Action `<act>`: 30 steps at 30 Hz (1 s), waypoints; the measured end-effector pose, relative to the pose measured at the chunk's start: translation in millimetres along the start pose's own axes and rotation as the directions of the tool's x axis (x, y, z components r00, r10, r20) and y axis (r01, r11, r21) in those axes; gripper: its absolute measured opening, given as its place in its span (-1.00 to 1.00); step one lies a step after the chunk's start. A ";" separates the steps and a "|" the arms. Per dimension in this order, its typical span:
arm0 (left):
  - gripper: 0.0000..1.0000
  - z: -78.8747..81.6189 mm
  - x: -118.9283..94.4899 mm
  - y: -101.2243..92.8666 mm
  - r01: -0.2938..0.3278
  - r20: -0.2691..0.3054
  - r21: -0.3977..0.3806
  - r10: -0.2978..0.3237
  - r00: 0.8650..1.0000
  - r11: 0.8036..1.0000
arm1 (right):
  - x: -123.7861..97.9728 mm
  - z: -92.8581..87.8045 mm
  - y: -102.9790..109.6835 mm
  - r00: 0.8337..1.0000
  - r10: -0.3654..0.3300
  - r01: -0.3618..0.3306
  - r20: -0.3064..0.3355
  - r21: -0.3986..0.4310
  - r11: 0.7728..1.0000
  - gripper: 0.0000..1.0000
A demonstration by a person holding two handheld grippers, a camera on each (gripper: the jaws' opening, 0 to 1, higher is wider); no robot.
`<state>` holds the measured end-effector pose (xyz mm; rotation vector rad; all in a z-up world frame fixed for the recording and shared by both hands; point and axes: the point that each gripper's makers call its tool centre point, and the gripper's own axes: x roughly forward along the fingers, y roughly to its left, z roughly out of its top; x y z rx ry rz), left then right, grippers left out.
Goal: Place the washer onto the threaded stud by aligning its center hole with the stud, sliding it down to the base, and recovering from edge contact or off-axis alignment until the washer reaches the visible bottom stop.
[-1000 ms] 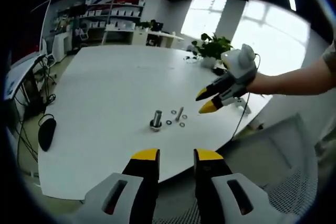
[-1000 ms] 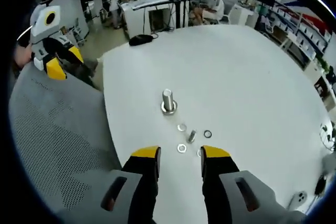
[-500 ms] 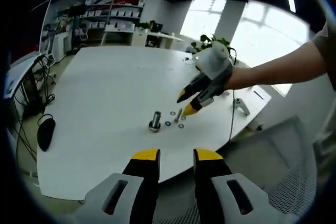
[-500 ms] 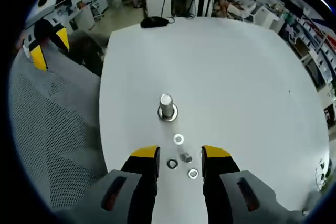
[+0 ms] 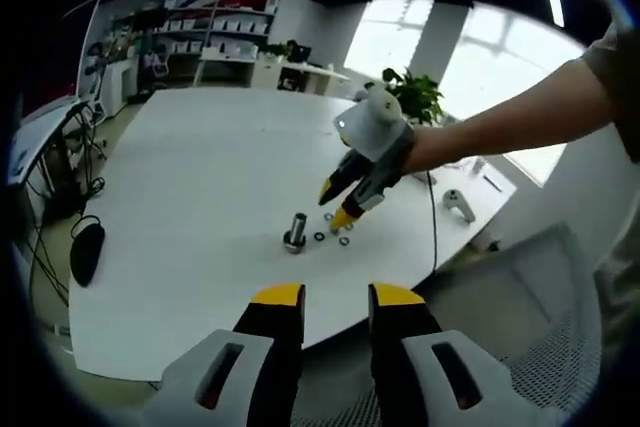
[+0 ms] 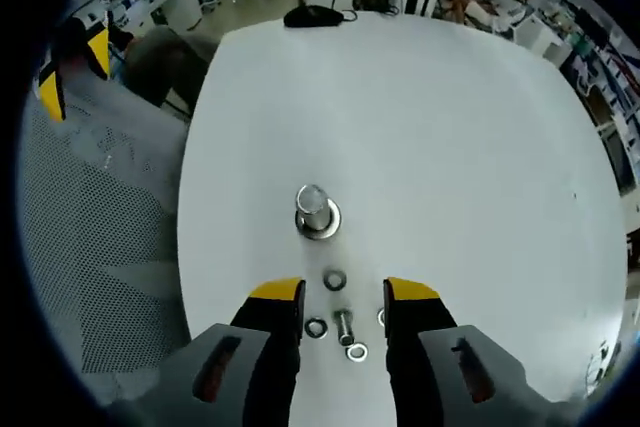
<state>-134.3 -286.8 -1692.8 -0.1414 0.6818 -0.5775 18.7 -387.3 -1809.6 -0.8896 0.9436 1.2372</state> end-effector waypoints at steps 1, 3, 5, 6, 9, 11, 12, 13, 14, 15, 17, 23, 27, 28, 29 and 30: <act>-0.54 0.0 0.0 -0.2 0.001 0.000 0.001 -0.001 1.000 1.000 | 0.4 -0.4 -0.8 1.000 0.001 -0.001 -0.009 -0.012 1.000 -0.32; -0.55 0.1 0.0 -0.4 0.003 0.001 0.001 -0.003 1.000 1.000 | 0.6 0.9 -3.0 1.000 -0.006 0.005 -0.012 -0.036 0.999 -0.30; -0.55 0.5 -0.1 -0.1 0.002 0.004 0.001 -0.002 1.000 1.000 | 0.8 5.0 -5.0 1.000 -0.010 0.010 -0.006 -0.049 0.999 -0.27; -0.55 0.8 -0.1 -0.4 0.003 0.006 -0.001 -0.003 1.000 1.000 | 2.3 6.8 -6.1 1.000 -0.006 0.006 -0.009 -0.048 0.999 -0.27; -0.55 1.2 -0.1 -0.5 0.005 0.009 -0.002 -0.005 1.000 1.000 | 8.7 7.0 -3.6 1.000 0.018 -0.019 -0.022 -0.044 0.999 -0.23; -0.55 1.3 -0.1 -0.6 0.005 0.010 -0.003 -0.005 1.000 1.000 | 13.5 2.5 1.5 0.997 0.047 -0.050 -0.057 -0.046 0.998 -0.24; -0.55 1.2 -0.1 -0.7 0.006 0.010 -0.004 -0.006 1.000 1.000 | 15.0 0.8 2.0 0.996 0.048 -0.052 -0.070 -0.054 0.997 -0.24; -0.55 1.1 -0.1 -0.7 0.006 0.009 -0.003 -0.006 1.000 1.000 | 16.4 -1.1 2.3 0.995 0.048 -0.053 -0.084 -0.056 0.997 -0.23; -0.55 1.0 -0.1 -0.7 0.006 0.009 -0.003 -0.006 1.000 1.000 | 18.8 -3.6 3.3 0.993 0.055 -0.061 -0.100 -0.056 0.997 -0.23; -0.55 1.1 -0.3 -0.4 0.005 0.010 -0.004 -0.005 1.000 1.000 | 21.0 -4.1 4.9 0.993 0.067 -0.073 -0.099 -0.060 0.996 -0.23; -0.55 1.5 -0.4 -0.4 0.006 0.013 -0.006 -0.006 1.000 1.000 | 22.7 -6.1 5.0 0.991 0.070 -0.076 -0.113 -0.057 0.995 -0.24; -0.56 1.5 -0.3 -0.9 0.008 0.014 -0.006 -0.008 1.000 1.000 | 26.7 -6.1 6.1 0.988 0.081 -0.090 -0.133 -0.067 0.994 -0.40; -0.56 1.5 -0.4 -0.7 0.009 0.015 -0.006 -0.009 1.000 1.000 | 32.5 -10.2 7.9 0.984 0.082 -0.097 -0.161 -0.085 0.992 -0.41; -0.56 1.5 -0.4 -0.7 0.009 0.015 -0.006 -0.008 1.000 1.000 | 33.3 -10.7 8.7 0.983 0.085 -0.099 -0.162 -0.084 0.991 -0.42; -0.56 1.5 -0.4 -0.6 0.008 0.015 -0.006 -0.008 1.000 1.000 | 34.3 -11.3 9.6 0.983 0.084 -0.100 -0.164 -0.091 0.991 -0.42; -0.56 1.4 -0.4 -0.5 0.009 0.015 -0.007 -0.008 1.000 1.000 | 34.8 -11.3 9.8 0.983 0.083 -0.100 -0.167 -0.096 0.990 -0.42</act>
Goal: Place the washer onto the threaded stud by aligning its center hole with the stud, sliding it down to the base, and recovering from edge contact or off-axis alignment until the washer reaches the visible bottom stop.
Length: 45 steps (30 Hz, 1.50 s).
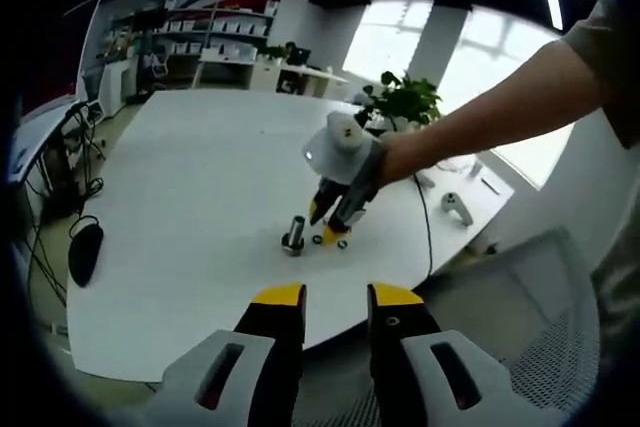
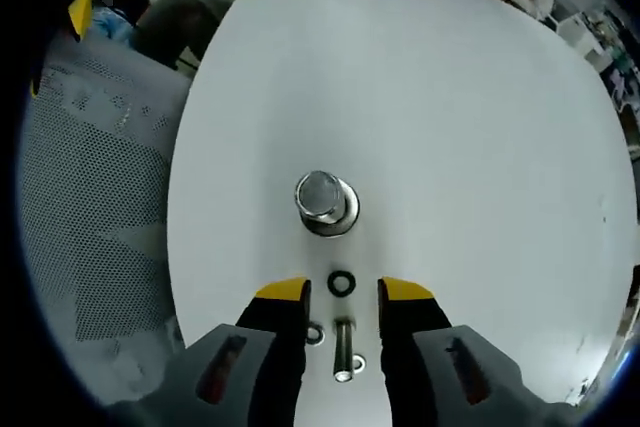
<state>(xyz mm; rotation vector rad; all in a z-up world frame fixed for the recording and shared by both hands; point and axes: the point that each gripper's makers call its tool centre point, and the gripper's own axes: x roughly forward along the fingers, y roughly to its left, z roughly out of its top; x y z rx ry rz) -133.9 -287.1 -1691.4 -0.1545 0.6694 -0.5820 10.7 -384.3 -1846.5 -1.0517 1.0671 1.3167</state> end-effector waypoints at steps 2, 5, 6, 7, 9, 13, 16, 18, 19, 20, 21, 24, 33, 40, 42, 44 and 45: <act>-0.56 0.1 -0.2 0.0 0.000 0.000 0.000 0.000 1.000 1.000 | 0.7 0.6 0.7 1.000 0.002 -0.002 -0.001 -0.003 1.000 -0.42; -0.56 0.4 -0.3 0.1 0.000 0.002 0.000 0.000 1.000 1.000 | 4.8 -0.5 3.8 1.000 0.010 -0.010 -0.009 -0.011 1.000 -0.42; -0.56 0.7 -0.5 0.1 0.000 0.004 -0.002 0.000 1.000 1.000 | 6.7 -3.0 4.9 1.000 0.011 -0.011 -0.023 -0.021 1.000 -0.42; -0.56 0.8 -0.7 0.4 -0.002 0.006 -0.002 0.002 1.000 1.000 | 7.6 -3.9 5.5 1.000 0.011 -0.012 -0.028 -0.025 1.000 -0.42; -0.56 1.2 -1.0 1.0 -0.004 0.010 -0.005 0.004 1.000 1.000 | 8.6 -3.7 6.2 1.000 0.007 -0.008 -0.025 -0.027 1.000 -0.43; -0.56 1.5 -0.7 0.8 -0.004 0.010 -0.005 0.004 1.000 1.000 | 7.3 -4.2 3.0 1.000 0.006 -0.007 -0.022 -0.036 0.999 -0.49; -0.57 1.3 -0.4 0.0 -0.001 0.008 -0.003 0.001 1.000 1.000 | 7.4 -3.9 2.5 1.000 -0.001 0.000 -0.020 -0.036 0.999 -0.50; -0.57 1.7 -0.5 0.5 -0.001 0.011 -0.004 0.001 1.000 1.000 | 8.5 -4.3 3.1 0.999 -0.012 0.009 -0.037 -0.076 0.997 -0.49; -0.57 2.0 -0.6 0.7 -0.002 0.012 -0.005 0.002 1.000 1.000 | 8.9 -3.9 3.6 0.999 -0.013 0.010 -0.043 -0.072 0.997 -0.49; -0.57 2.2 -0.7 1.0 -0.003 0.014 -0.006 0.003 1.000 1.000 | 9.0 -3.9 2.9 0.999 -0.014 0.011 -0.046 -0.069 0.998 -0.49; -0.57 2.4 -0.8 1.3 -0.004 0.015 -0.007 0.004 1.000 1.000 | 8.7 -4.3 2.6 0.999 -0.015 0.012 -0.048 -0.066 0.998 -0.49; -0.57 2.4 -1.0 1.5 -0.003 0.015 -0.007 0.003 1.000 1.000 | 8.4 -3.9 2.4 0.998 -0.017 0.014 -0.053 -0.063 0.998 -0.50; -0.58 2.8 -1.1 1.1 -0.002 0.017 -0.010 0.002 1.000 1.000 | 8.7 -2.9 2.3 0.990 -0.040 0.028 -0.135 -0.085 0.996 -0.71; -0.58 1.7 -0.9 1.3 -0.002 0.011 -0.009 0.002 1.000 1.000 | 9.0 -4.3 1.3 0.987 -0.048 0.041 -0.151 -0.053 0.998 -0.71; -0.58 1.8 -1.0 1.5 -0.003 0.013 -0.010 0.003 1.000 1.000 | 8.3 -5.0 2.6 0.990 -0.054 0.047 -0.127 -0.062 0.997 -0.70; -0.58 1.9 -1.0 1.7 -0.003 0.014 -0.011 0.003 1.000 1.000 | 8.1 -4.9 2.3 0.993 -0.062 0.058 -0.102 -0.044 0.997 -0.70; -0.58 2.1 -1.0 1.3 -0.002 0.014 -0.010 0.002 1.000 1.000 | 8.1 -4.5 2.3 0.994 -0.067 0.065 -0.089 -0.020 0.998 -0.70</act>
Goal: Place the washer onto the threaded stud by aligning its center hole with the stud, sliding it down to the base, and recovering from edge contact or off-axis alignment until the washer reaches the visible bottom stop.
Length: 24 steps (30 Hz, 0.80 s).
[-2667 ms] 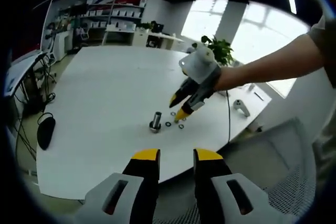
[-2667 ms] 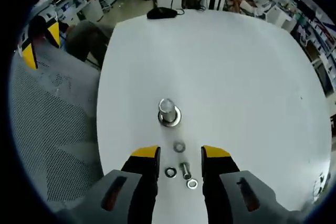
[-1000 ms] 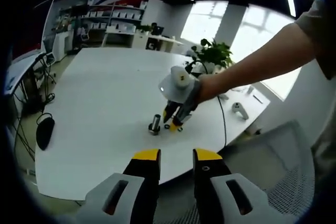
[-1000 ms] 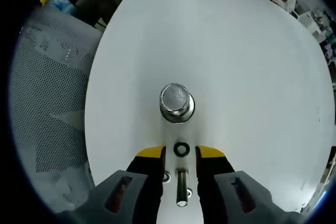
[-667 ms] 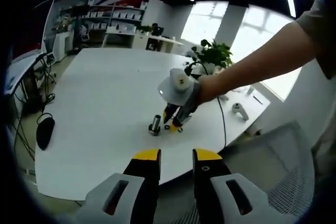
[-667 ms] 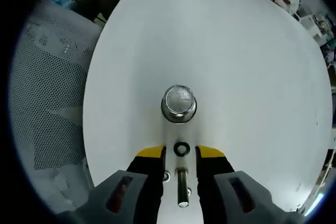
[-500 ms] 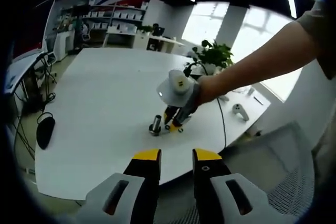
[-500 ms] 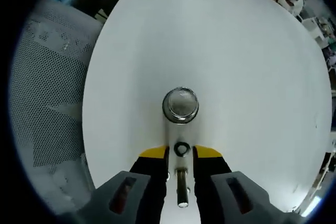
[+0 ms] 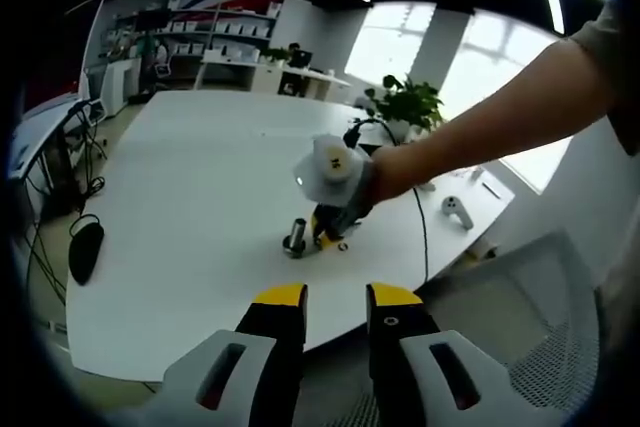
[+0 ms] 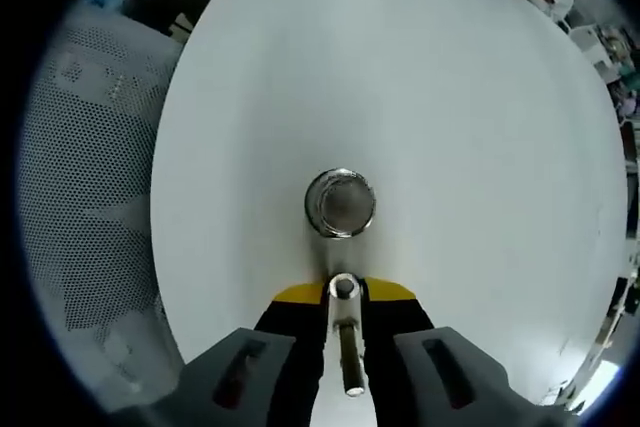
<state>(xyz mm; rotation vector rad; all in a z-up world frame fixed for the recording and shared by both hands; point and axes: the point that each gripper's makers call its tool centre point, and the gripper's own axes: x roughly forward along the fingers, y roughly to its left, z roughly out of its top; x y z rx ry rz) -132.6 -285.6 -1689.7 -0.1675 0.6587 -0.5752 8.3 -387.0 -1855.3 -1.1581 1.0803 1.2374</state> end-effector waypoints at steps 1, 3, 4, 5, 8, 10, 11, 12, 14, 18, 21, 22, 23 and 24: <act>-0.58 0.0 0.0 -0.2 0.001 0.000 0.000 -0.001 1.000 1.000 | -0.1 -0.3 -1.0 1.000 0.000 0.000 0.005 0.018 1.000 -0.71; -0.58 -0.5 0.2 -0.8 0.005 -0.003 0.002 -0.005 1.000 1.000 | 0.7 -0.4 -2.0 1.000 -0.002 0.002 0.009 0.047 0.999 -0.71; -0.58 -0.7 0.1 -1.2 0.006 -0.005 0.003 -0.006 1.000 1.000 | 1.0 -0.5 -1.9 1.000 -0.004 0.004 0.008 0.055 0.998 -0.71; -0.58 -0.7 0.1 -1.2 0.006 -0.006 0.003 -0.006 1.000 1.000 | 0.4 -0.1 -1.2 1.000 -0.007 0.007 0.008 0.052 0.999 -0.71; -0.58 -0.1 -0.2 -0.5 0.003 0.000 0.002 -0.003 1.000 1.000 | 0.5 0.0 -1.2 1.000 -0.011 0.011 0.011 0.040 0.999 -0.72; -0.58 1.1 -0.9 0.6 -0.002 0.008 0.000 0.002 1.000 1.000 | 0.5 -0.6 -2.3 1.000 -0.009 0.008 0.018 0.063 0.998 -0.72; -0.58 1.3 -1.0 0.4 -0.001 0.009 -0.002 0.001 1.000 1.000 | 0.4 -0.9 -3.0 1.000 -0.007 0.006 0.021 0.069 0.998 -0.72; -0.58 1.2 -0.8 0.2 0.000 0.008 -0.001 0.001 1.000 1.000 | 0.0 -0.9 -2.9 1.000 -0.005 0.003 0.024 0.074 0.997 -0.72; -0.58 0.8 -0.7 0.1 -0.001 0.006 0.000 0.001 1.000 1.000 | -0.8 -0.8 -2.1 1.000 -0.002 0.000 0.031 0.073 0.997 -0.73; -0.58 1.6 -0.9 -0.4 0.001 0.011 0.000 -0.001 1.000 1.000 | -1.1 -1.2 -3.3 0.999 0.002 -0.006 0.049 0.088 0.996 -0.73; -0.58 1.3 -0.7 -1.4 0.006 0.008 0.003 -0.006 1.000 1.000 | -1.0 -1.1 -5.6 0.999 -0.009 0.004 0.053 0.097 0.995 -0.73; -0.58 1.2 -0.7 -1.6 0.007 0.008 0.004 -0.007 1.000 1.000 | -1.0 -1.0 -5.7 0.999 -0.009 0.004 0.054 0.101 0.995 -0.73; -0.58 1.1 -0.7 -1.6 0.008 0.007 0.005 -0.008 1.000 1.000 | -1.1 -0.9 -6.0 0.998 -0.009 0.004 0.054 0.102 0.995 -0.73; -0.58 1.1 -0.7 -1.6 0.009 0.007 0.005 -0.009 1.000 1.000 | -2.3 -0.4 -6.5 0.998 -0.012 0.006 0.056 0.103 0.995 -0.73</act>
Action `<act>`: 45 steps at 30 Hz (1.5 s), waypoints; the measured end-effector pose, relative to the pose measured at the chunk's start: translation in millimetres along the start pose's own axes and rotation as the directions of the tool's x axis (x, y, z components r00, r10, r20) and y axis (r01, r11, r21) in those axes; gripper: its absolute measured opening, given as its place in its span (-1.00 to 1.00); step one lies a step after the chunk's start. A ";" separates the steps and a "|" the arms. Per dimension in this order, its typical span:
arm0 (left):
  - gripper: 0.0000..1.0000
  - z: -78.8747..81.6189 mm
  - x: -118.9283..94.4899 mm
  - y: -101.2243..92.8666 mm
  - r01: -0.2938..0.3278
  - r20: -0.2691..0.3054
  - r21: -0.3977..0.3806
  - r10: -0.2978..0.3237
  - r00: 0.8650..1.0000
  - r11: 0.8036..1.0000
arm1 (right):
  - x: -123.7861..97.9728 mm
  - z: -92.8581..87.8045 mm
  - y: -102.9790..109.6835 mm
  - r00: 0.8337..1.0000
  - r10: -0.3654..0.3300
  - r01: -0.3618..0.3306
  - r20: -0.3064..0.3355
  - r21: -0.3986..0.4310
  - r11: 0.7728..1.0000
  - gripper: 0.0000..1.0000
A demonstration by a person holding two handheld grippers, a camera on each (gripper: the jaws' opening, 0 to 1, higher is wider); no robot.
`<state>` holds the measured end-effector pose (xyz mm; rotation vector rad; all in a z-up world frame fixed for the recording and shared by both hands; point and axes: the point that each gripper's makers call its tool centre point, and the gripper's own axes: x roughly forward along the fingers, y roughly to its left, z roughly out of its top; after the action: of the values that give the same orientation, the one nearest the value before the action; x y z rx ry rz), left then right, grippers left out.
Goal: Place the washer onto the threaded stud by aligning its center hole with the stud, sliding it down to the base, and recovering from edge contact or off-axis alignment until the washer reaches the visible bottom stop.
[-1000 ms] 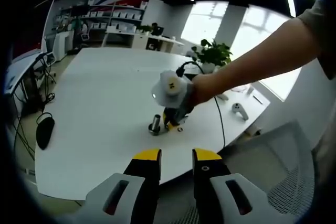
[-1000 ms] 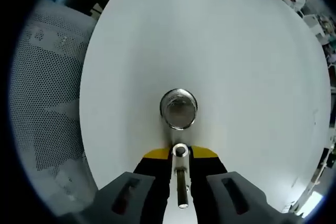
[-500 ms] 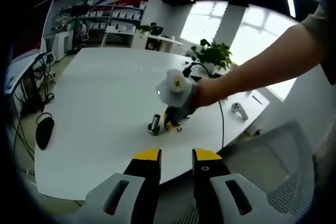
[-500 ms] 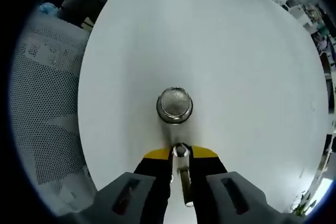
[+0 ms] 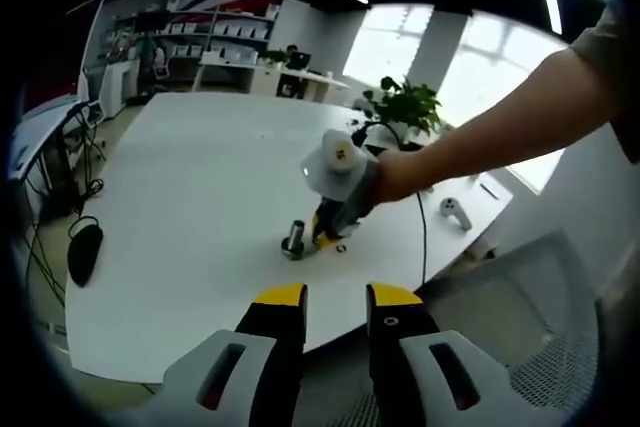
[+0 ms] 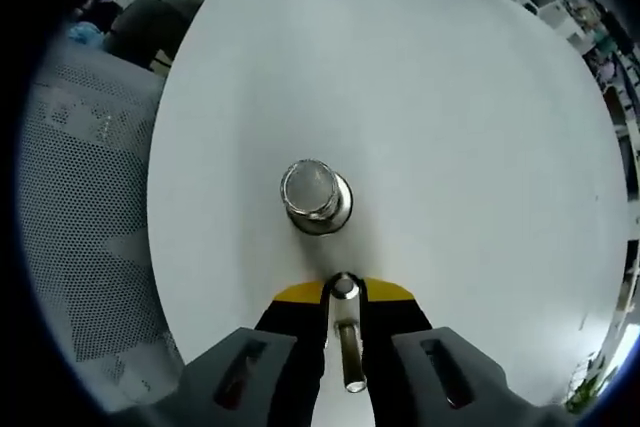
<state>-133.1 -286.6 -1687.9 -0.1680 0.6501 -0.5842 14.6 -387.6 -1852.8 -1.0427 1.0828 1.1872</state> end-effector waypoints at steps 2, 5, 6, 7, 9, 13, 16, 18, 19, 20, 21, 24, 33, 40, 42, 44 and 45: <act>-0.58 0.2 0.0 0.0 0.000 0.000 0.000 0.000 1.000 1.000 | -3.2 2.1 -2.5 1.000 -0.005 0.005 0.011 0.005 1.000 -0.73; -0.58 0.4 -0.2 0.1 -0.001 0.001 0.000 0.001 1.000 1.000 | -7.0 3.0 -6.8 1.000 -0.009 0.008 0.029 0.034 0.999 -0.73; -0.58 0.7 0.0 0.4 -0.002 0.002 -0.001 0.002 1.000 1.000 | -8.3 2.8 -7.7 0.999 -0.010 0.009 0.033 0.039 0.999 -0.73; -0.58 0.7 0.1 0.5 -0.003 0.002 -0.001 0.003 1.000 1.000 | -10.1 1.7 -9.1 0.999 -0.012 0.010 0.036 0.047 0.999 -0.73; -0.58 0.3 0.4 0.7 -0.004 -0.001 -0.001 0.004 1.000 1.000 | -12.4 0.3 -10.2 0.999 -0.014 0.012 0.039 0.056 0.998 -0.73; -0.58 -0.6 0.6 0.3 -0.004 -0.007 0.002 0.004 1.000 1.000 | -25.7 -2.5 -13.8 0.997 -0.029 0.024 0.066 0.081 0.996 -0.73; -0.58 -1.7 0.8 0.3 -0.005 -0.013 0.005 0.005 1.000 1.000 | -35.6 2.2 -18.0 0.993 -0.039 0.026 0.111 0.122 0.992 -0.73; -0.58 -2.0 0.7 0.6 -0.007 -0.014 0.005 0.007 1.000 1.000 | -41.3 4.5 -22.7 0.991 -0.055 0.038 0.126 0.132 0.990 -0.73; -0.58 -2.0 0.7 0.9 -0.008 -0.014 0.004 0.008 1.000 1.000 | -42.7 5.7 -23.4 0.990 -0.057 0.039 0.130 0.136 0.990 -0.73; -0.58 -2.1 0.8 1.0 -0.009 -0.014 0.003 0.009 1.000 1.000 | -44.0 7.0 -24.2 0.989 -0.058 0.039 0.136 0.142 0.989 -0.73; -0.58 -2.5 0.9 1.2 -0.009 -0.016 0.003 0.009 1.000 1.000 | -45.2 8.1 -24.5 0.988 -0.060 0.039 0.142 0.146 0.988 -0.73; -0.58 -3.2 0.9 0.6 -0.009 -0.020 0.006 0.009 1.000 1.000 | -51.9 12.5 -23.5 0.985 -0.062 0.037 0.164 0.155 0.987 -0.73; -0.58 -3.2 1.0 0.2 -0.007 -0.021 0.009 0.007 1.000 1.000 | -74.1 7.2 -22.6 0.985 -0.075 0.062 0.153 0.084 0.994 -0.73; -0.58 -2.5 1.0 1.0 -0.009 -0.018 0.007 0.009 1.000 1.000 | -81.2 -9.3 -15.0 0.990 -0.048 0.043 0.131 0.044 0.998 -0.73; -0.58 -2.5 0.8 1.4 -0.011 -0.018 0.006 0.011 1.000 1.000 | -80.6 -13.4 -10.5 0.992 -0.040 0.036 0.124 0.030 0.999 -0.73; -0.58 -2.7 0.7 1.4 -0.011 -0.019 0.005 0.011 1.000 1.000 | -79.3 -16.1 -6.4 0.993 -0.036 0.035 0.115 0.012 0.999 -0.73; -0.58 -3.0 0.8 1.3 -0.011 -0.020 0.005 0.011 1.000 1.000 | -78.3 -17.4 -4.3 0.993 -0.033 0.033 0.109 0.003 0.999 -0.73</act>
<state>-133.8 -285.9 -1691.1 -0.1539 0.6690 -0.5777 12.9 -418.4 -1778.7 -0.9795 0.9777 1.2029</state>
